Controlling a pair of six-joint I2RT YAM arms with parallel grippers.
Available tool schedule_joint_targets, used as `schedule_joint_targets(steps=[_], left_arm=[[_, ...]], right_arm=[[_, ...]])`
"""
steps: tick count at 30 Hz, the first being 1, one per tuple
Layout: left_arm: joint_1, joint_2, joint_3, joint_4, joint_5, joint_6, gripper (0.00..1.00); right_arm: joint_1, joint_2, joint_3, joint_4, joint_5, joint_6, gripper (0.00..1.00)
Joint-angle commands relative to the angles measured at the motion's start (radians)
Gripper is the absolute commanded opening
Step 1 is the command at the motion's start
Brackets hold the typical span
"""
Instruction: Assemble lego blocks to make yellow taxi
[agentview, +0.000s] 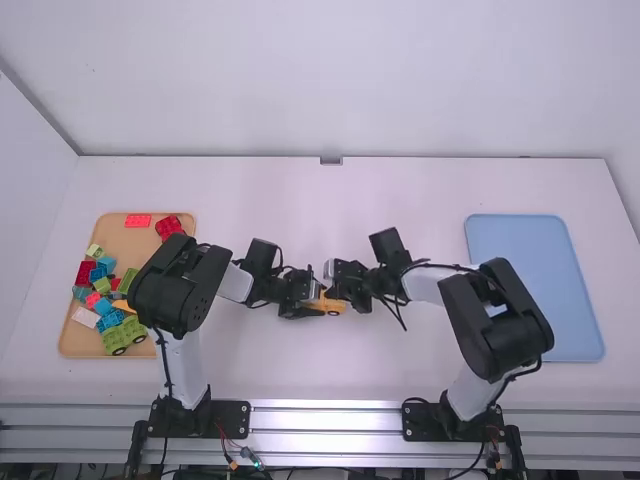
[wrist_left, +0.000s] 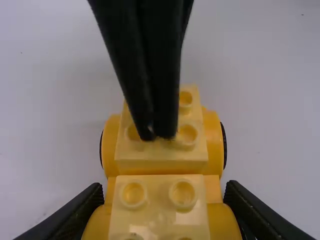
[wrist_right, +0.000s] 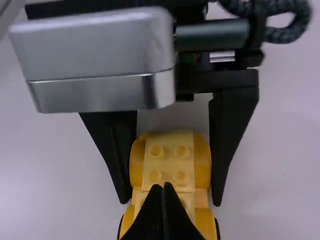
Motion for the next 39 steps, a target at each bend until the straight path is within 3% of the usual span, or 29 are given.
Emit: schedule_joint_targets(steps=[1,9,13,22,32,36,39], left_arm=[[-0.010,0.015,-0.006,0.001,-0.034,-0.002,0.51],[-0.011,0.015,-0.006,0.026,-0.062,-0.049,0.50],[-0.011,0.015,-0.006,0.031,-0.054,-0.048,0.48],[-0.012,0.015,-0.006,0.041,-0.056,-0.049,0.47],[-0.012,0.015,-0.006,0.076,-0.058,-0.049,0.52],[-0.012,0.015,-0.006,0.087,-0.057,-0.049,0.54],[-0.012,0.015,-0.005,0.095,-0.058,-0.053,0.55]], right_arm=[[0.002,-0.013,0.006,0.003,0.036,0.006,0.00],[0.001,0.001,0.006,-0.008,0.053,0.006,0.00],[0.004,0.030,0.006,0.005,0.147,0.064,0.00],[0.016,0.165,0.006,0.055,0.195,0.001,0.00],[-0.014,0.036,0.006,0.217,0.078,0.128,0.00],[-0.058,-0.060,0.006,0.207,0.071,0.217,0.18],[-0.098,-0.137,0.006,0.113,0.085,0.218,0.53]])
